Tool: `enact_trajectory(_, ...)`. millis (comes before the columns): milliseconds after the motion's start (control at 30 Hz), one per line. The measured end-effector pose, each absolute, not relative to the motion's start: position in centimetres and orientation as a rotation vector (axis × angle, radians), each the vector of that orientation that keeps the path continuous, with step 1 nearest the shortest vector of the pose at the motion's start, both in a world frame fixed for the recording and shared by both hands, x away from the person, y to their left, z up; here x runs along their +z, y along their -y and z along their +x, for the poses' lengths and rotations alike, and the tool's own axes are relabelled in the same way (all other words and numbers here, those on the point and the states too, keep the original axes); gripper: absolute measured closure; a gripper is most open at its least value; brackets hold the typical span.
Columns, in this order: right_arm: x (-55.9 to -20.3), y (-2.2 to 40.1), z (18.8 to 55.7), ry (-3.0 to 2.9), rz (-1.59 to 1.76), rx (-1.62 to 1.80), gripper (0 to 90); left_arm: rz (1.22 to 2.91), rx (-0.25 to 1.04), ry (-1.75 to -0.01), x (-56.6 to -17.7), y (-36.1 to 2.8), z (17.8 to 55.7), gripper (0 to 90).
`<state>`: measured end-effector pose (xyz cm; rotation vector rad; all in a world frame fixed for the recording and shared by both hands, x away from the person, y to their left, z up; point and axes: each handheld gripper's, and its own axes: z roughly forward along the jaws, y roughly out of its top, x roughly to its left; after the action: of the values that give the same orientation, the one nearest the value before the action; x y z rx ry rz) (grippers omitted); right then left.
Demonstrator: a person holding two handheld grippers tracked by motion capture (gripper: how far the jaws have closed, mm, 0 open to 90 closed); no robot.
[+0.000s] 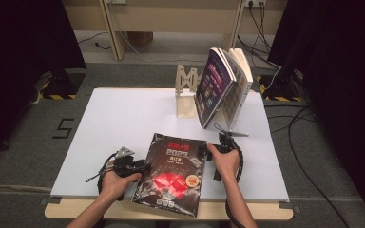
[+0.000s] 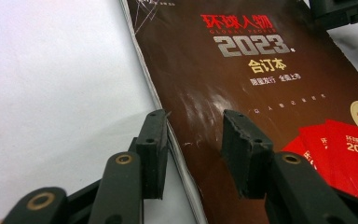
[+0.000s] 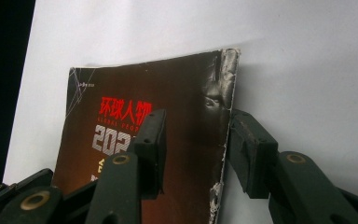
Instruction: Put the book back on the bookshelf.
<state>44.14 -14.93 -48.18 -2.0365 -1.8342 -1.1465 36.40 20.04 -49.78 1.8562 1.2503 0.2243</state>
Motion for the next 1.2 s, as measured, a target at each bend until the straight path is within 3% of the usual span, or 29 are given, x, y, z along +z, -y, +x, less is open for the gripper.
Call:
enact_trajectory(567, -46.3, 14.0, 44.1, 1.993, -1.89, -1.131, 86.0, 1.852, 0.216, -1.253, -49.7, -20.1, 36.4, 59.7)
enact_trajectory(800, -43.8, 13.2, 43.9, 2.04, -1.847, -1.221, 87.4, 1.818, 0.167, -1.258, -49.3, -20.6, 36.6, 58.1)
enact_trajectory(1200, -38.7, 12.9, 42.8, 2.161, -1.874, -1.457, 87.6, 1.748, 0.209, -1.261, -47.6, -21.6, 36.7, 48.9)
